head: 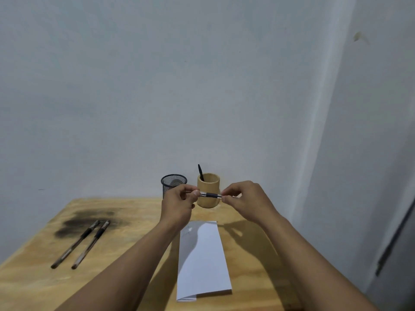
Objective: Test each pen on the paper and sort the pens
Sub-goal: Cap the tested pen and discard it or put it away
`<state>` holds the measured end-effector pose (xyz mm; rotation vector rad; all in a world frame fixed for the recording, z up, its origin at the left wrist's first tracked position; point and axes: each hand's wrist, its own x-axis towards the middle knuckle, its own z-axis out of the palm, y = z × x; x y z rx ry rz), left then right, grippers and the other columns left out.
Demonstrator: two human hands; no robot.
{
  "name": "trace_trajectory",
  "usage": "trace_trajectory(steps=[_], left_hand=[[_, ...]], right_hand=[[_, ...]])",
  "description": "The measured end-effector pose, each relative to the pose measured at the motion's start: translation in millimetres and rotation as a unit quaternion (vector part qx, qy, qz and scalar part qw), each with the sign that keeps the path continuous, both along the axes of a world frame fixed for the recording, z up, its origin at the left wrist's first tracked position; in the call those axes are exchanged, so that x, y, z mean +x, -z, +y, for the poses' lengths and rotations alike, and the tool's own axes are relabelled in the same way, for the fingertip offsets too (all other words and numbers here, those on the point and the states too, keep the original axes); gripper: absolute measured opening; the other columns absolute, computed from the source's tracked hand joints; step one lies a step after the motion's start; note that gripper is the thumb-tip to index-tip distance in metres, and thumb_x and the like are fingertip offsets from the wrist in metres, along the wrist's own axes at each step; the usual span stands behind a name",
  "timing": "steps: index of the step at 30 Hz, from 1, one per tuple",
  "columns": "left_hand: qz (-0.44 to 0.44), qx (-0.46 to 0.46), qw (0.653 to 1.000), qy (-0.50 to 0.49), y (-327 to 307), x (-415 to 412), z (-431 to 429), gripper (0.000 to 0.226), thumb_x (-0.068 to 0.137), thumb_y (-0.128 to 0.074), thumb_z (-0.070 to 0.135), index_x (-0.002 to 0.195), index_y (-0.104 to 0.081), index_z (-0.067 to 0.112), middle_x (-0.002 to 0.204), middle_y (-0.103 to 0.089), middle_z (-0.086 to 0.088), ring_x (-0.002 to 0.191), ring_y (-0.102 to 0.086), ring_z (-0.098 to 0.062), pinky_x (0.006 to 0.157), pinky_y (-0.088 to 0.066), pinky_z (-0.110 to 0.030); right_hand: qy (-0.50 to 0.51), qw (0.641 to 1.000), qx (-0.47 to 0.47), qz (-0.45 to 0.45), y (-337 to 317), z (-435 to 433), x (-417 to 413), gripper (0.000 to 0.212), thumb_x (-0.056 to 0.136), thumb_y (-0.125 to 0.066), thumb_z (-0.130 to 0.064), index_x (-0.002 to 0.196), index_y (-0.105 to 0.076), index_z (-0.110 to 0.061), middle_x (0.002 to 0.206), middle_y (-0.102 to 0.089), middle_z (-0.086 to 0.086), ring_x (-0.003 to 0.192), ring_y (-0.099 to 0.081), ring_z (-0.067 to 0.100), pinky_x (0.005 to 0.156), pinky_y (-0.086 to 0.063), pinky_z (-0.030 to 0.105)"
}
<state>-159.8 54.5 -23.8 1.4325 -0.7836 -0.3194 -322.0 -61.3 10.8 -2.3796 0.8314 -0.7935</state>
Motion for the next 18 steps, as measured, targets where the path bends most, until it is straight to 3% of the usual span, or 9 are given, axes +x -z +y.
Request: trace_trajectory(steps=[6,9,13,18], left_hand=[[-0.007,0.009,1.000,0.008,-0.8,-10.7,-8.1,0.007,0.093,-0.067,0.014,0.090,-0.072,0.014,0.087,-0.073,-0.016,0.083,-0.067,-0.024,0.082,-0.058,-0.047],[-0.031,0.025,0.999,0.016,-1.2,-15.3,-11.6,0.007,0.094,-0.066,0.018,0.091,-0.072,0.019,0.089,-0.073,-0.012,0.092,-0.069,-0.029,0.084,-0.058,-0.048],[-0.084,0.059,0.994,0.029,-1.1,-26.8,-21.0,0.008,0.095,-0.063,0.029,0.096,-0.071,0.028,0.097,-0.073,0.004,0.097,-0.068,-0.015,0.089,-0.056,-0.039],[-0.231,0.153,0.959,0.058,7.8,-49.4,-42.5,0.033,0.095,-0.059,0.039,0.118,-0.069,0.017,0.113,-0.070,0.004,0.102,-0.064,-0.013,0.089,-0.049,-0.031]], right_hand=[[-0.006,0.997,-0.067,0.036,-1.8,4.1,3.4,0.014,0.093,-0.067,-0.031,0.102,-0.079,-0.030,0.095,-0.076,-0.009,0.094,-0.067,0.012,0.082,-0.054,0.035],[0.000,0.997,-0.073,0.038,1.7,0.7,-1.6,0.014,0.094,-0.066,-0.031,0.101,-0.077,-0.029,0.099,-0.076,-0.009,0.094,-0.066,0.013,0.081,-0.054,0.036],[0.034,0.996,-0.071,0.033,6.6,-8.4,-19.0,0.014,0.093,-0.066,-0.032,0.101,-0.075,-0.027,0.099,-0.074,-0.006,0.088,-0.064,0.016,0.080,-0.054,0.037],[0.090,0.994,-0.045,0.040,17.1,-27.0,-58.6,0.015,0.094,-0.066,-0.031,0.102,-0.076,-0.025,0.099,-0.074,-0.006,0.091,-0.064,0.015,0.080,-0.053,0.035]])
